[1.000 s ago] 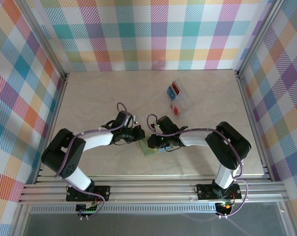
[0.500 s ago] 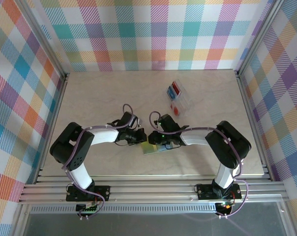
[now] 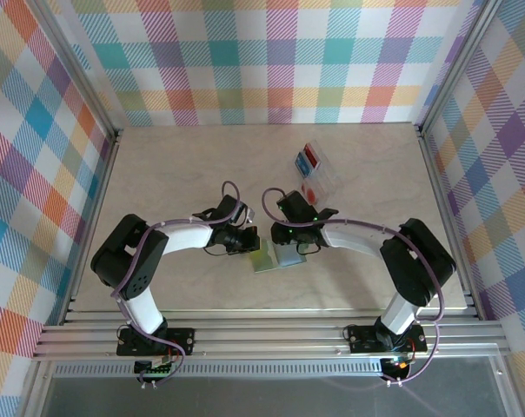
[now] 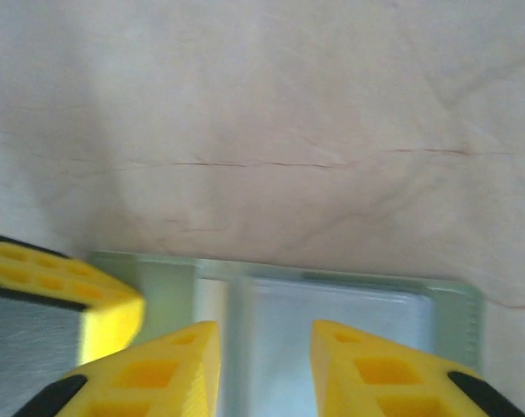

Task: Put the credit cards into the card holder

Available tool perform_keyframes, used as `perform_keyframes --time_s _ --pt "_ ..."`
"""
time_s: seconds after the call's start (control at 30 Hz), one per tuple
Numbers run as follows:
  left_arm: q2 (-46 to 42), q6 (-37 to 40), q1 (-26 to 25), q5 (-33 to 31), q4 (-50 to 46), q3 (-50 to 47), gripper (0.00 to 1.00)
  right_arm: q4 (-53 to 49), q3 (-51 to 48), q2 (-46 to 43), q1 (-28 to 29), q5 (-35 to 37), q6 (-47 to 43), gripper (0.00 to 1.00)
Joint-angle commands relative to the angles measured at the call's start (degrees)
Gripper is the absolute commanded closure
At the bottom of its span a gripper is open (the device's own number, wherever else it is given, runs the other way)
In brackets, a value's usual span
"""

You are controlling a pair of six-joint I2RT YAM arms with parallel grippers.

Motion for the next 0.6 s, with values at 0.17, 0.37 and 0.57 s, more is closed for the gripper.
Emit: perform_keyframes --time_s 0.17,0.37,0.57 --pt "3.61 1.39 -0.03 -4.91 -3.52 -0.33 1.0 -4.38 1.34 3.95 -0.33 4.31 -3.27 0.65" --pt "3.09 1.43 -0.06 -5.51 -3.67 -0.47 1.0 -3.48 1.26 6.81 0.07 3.74 -3.52 0.63" --pt "3.61 1.34 -0.06 -5.19 -3.47 -0.38 1.0 -4.69 1.52 8.44 1.6 7.22 -2.8 0.69"
